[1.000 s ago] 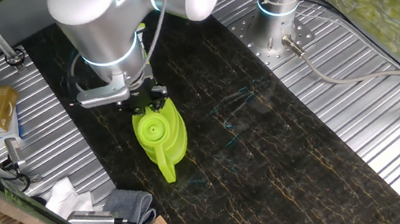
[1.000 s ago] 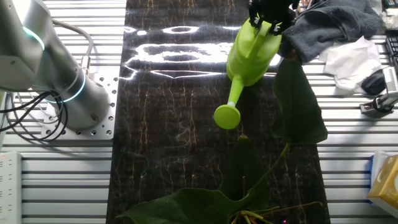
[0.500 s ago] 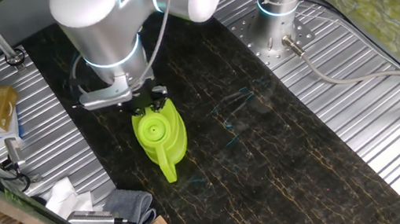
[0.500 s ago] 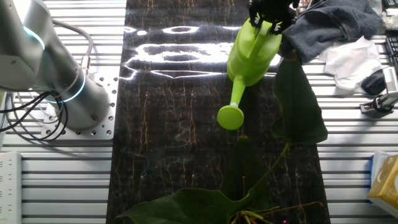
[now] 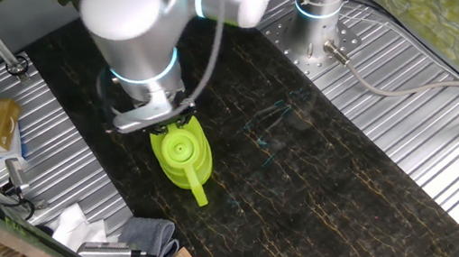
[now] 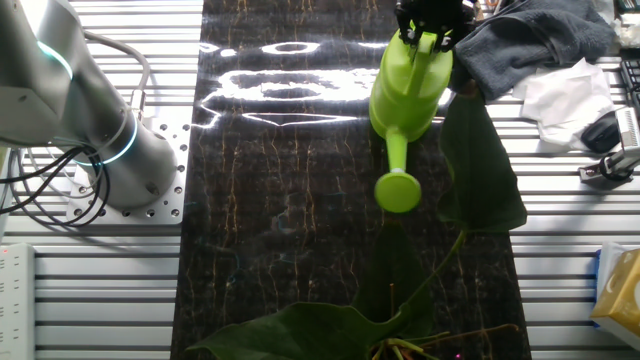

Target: Water the plant

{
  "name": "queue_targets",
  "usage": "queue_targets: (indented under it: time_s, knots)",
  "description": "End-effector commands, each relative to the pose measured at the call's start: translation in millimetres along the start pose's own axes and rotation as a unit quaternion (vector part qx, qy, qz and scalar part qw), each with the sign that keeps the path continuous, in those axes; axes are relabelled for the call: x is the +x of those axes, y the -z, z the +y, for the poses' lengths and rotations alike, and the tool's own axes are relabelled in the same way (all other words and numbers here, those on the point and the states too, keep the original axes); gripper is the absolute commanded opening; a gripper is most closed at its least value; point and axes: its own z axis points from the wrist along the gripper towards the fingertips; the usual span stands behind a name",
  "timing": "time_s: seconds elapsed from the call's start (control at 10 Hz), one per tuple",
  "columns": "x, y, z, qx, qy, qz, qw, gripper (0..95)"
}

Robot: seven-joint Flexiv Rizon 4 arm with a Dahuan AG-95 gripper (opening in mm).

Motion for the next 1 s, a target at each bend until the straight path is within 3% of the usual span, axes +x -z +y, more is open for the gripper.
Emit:
queue_targets:
  time_s: [0.1,1.0]
  knots:
    - [0.2,0.4,-0.4,0.012,0.017,-0.002,0.9998,0.0]
    - [0.2,0.4,-0.4,0.013,0.013,-0.003,0.9998,0.0]
